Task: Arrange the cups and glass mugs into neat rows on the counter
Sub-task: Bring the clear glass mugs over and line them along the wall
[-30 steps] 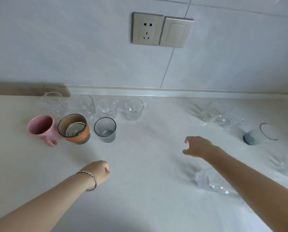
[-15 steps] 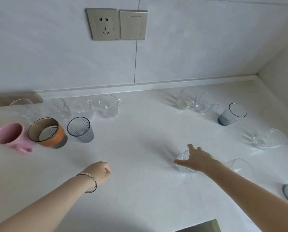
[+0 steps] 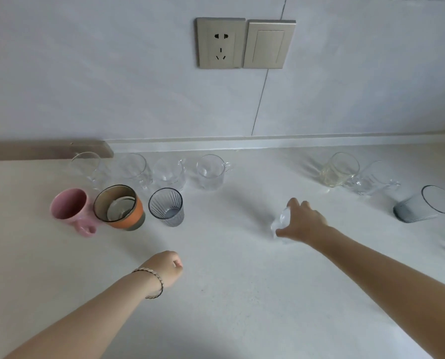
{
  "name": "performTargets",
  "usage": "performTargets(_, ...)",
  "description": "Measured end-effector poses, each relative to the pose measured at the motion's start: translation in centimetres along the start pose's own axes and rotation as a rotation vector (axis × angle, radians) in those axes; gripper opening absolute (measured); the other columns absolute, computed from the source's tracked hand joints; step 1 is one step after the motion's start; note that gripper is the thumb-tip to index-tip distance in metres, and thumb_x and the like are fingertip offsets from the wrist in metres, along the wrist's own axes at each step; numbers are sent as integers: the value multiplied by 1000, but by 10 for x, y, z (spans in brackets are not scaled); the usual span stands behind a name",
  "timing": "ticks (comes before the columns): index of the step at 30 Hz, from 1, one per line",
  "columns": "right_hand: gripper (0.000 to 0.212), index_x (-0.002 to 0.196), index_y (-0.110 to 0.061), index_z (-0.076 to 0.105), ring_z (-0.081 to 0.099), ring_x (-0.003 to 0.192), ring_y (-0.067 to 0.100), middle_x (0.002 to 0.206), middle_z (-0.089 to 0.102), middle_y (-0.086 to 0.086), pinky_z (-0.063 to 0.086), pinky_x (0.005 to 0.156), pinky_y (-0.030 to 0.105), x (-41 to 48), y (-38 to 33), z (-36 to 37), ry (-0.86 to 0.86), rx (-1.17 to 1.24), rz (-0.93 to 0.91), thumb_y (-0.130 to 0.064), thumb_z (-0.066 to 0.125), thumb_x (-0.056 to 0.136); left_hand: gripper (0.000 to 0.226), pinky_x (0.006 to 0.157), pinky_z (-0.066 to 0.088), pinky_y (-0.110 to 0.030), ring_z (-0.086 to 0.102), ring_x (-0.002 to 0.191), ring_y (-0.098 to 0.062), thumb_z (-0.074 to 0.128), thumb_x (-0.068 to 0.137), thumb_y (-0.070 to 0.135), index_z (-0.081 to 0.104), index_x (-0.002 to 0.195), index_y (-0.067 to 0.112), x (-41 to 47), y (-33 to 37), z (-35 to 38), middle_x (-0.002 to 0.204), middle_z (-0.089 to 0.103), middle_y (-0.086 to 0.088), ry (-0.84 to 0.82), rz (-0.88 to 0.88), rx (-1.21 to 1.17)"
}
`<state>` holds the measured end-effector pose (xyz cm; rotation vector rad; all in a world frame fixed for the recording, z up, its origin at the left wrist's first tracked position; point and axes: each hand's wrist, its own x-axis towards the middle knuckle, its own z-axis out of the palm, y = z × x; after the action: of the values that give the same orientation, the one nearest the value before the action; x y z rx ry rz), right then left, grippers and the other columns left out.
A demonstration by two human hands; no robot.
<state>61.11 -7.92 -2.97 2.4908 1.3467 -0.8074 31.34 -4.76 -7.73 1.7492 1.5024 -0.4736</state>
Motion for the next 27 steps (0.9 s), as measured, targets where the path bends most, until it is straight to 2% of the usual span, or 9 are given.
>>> performTargets(5, 74, 133, -20, 37, 51, 114, 36, 127, 36, 11, 47, 86, 37, 52, -60, -25, 92, 49, -99, -35, 75, 72, 17, 72, 39, -24, 52, 78, -18, 42, 91, 17, 51, 77, 22, 11, -10, -8, 86, 54, 3, -16, -31, -55)
performTargets(10, 75, 134, -23, 37, 49, 115, 33, 129, 37, 10, 46, 79, 34, 84, -91, -35, 144, 5, -136, -36, 76, 72, 30, 71, 43, -25, 54, 77, -18, 42, 90, 19, 44, 62, 30, 18, -17, -10, 77, 51, 10, -27, -48, -89)
performTargets(15, 80, 142, -22, 28, 47, 121, 31, 136, 36, 10, 46, 85, 35, 82, -93, -30, 165, -12, -148, -39, 71, 77, 29, 70, 45, -24, 54, 79, -16, 41, 91, 19, 44, 65, 31, 19, -17, -12, 90, 55, 4, -35, -22, -86)
performTargets(18, 86, 145, -18, 19, 46, 122, 29, 139, 35, 11, 46, 91, 35, 66, -79, -23, 213, 21, -170, -35, 71, 79, 29, 77, 46, -24, 55, 86, -15, 42, 92, 19, 43, 65, 31, 19, -13, -10, 92, 54, 5, -26, -14, -48)
performTargets(21, 82, 146, -15, 16, 43, 124, 28, 139, 32, 12, 44, 95, 35, 51, -44, -15, 192, 0, -112, -26, 67, 83, 32, 83, 44, -24, 53, 90, -14, 41, 91, 19, 40, 62, 32, 20, -2, -6, 93, 54, 5, -14, 6, -7)
performTargets(25, 58, 139, -16, 38, 38, 128, 26, 140, 35, 8, 41, 99, 35, 44, 19, -15, 62, -75, -34, -21, 59, 86, 33, 81, 42, -23, 52, 89, -14, 41, 92, 21, 38, 61, 32, 24, 23, 3, 93, 54, 4, -11, 36, 34)
performTargets(27, 49, 135, -16, 45, 40, 127, 25, 137, 41, 7, 41, 98, 34, 46, 48, -23, 70, -85, 14, -19, 57, 87, 34, 82, 43, -24, 53, 88, -14, 41, 92, 21, 37, 61, 32, 26, 40, 8, 93, 54, 4, -3, 49, 51)
